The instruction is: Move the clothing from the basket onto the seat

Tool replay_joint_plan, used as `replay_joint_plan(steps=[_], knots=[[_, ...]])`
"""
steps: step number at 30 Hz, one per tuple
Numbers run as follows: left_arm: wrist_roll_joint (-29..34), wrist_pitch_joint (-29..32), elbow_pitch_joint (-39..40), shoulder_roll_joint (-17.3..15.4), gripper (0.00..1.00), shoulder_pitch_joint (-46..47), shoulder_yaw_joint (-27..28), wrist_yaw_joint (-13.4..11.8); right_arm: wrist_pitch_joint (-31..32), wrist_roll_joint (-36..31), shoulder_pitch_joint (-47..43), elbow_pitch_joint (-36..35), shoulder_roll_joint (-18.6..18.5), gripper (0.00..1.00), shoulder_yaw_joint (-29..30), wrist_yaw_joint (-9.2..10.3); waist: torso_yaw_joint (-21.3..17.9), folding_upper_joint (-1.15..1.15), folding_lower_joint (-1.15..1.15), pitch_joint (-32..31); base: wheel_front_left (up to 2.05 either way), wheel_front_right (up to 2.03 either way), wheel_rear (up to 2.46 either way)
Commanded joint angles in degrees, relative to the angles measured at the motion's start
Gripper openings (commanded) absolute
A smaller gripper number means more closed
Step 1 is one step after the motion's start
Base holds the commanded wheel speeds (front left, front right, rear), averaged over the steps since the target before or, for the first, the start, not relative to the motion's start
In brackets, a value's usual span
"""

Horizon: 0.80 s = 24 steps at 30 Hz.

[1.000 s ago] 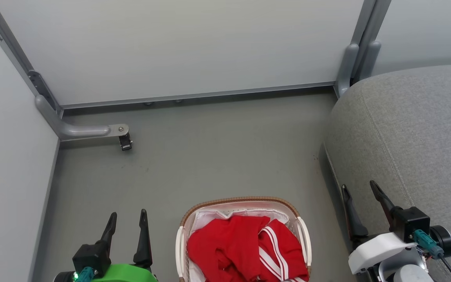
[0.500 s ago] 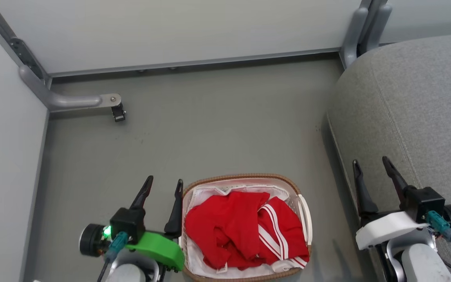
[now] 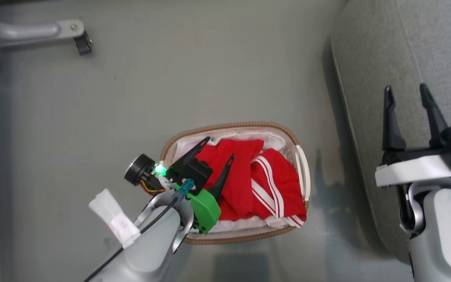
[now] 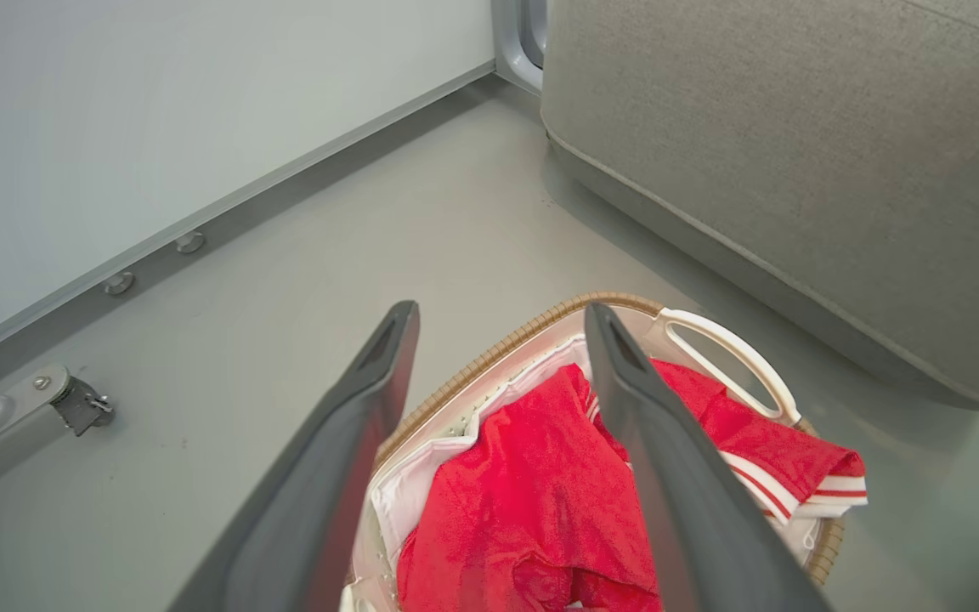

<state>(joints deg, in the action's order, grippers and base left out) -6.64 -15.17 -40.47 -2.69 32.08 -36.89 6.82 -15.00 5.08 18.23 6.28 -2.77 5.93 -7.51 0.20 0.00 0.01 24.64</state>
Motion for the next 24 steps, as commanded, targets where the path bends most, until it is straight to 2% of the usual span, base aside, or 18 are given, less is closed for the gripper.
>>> replay_joint_plan(steps=[1, 6, 11, 19, 24], knots=[[-0.58, 0.02, -1.77, -0.35, 1.00, 2.83, -1.79, 0.09, -0.28, 0.56, 1.56, -0.87, -0.20, 1.00, 0.22, 0.04, -3.41, 0.00, -0.01, 9.90, 0.00, 0.00, 0.00], [-3.05, 0.02, -8.52, -0.40, 1.00, 7.81, -8.47, 0.02, -0.28, 1.86, 4.57, -3.30, -0.20, 1.00, 0.86, 0.04, -5.29, 0.00, -0.01, 15.54, 0.00, 0.00, 0.00], [-5.63, 0.40, -14.28, -0.38, 1.00, 12.09, -13.61, -1.21, -0.28, 4.03, 7.18, -5.24, -0.18, 1.00, 0.68, 0.04, -7.45, 0.00, -0.01, 20.75, 0.00, 0.00, 0.00], [-9.14, 1.47, -17.93, -0.38, 1.00, 16.15, -19.26, -2.64, -0.28, 6.51, 9.65, -6.69, -0.17, 1.00, 0.47, 0.04, -9.60, 0.00, -0.01, 26.38, 0.00, 0.00, 0.00], [-11.22, 1.77, -18.42, -0.39, 1.00, 17.50, -21.63, -4.52, -0.28, 7.58, 10.17, -6.84, -0.18, 1.00, 0.28, 0.04, -10.25, 0.00, -0.01, 27.90, 0.00, 0.00, 0.00]])
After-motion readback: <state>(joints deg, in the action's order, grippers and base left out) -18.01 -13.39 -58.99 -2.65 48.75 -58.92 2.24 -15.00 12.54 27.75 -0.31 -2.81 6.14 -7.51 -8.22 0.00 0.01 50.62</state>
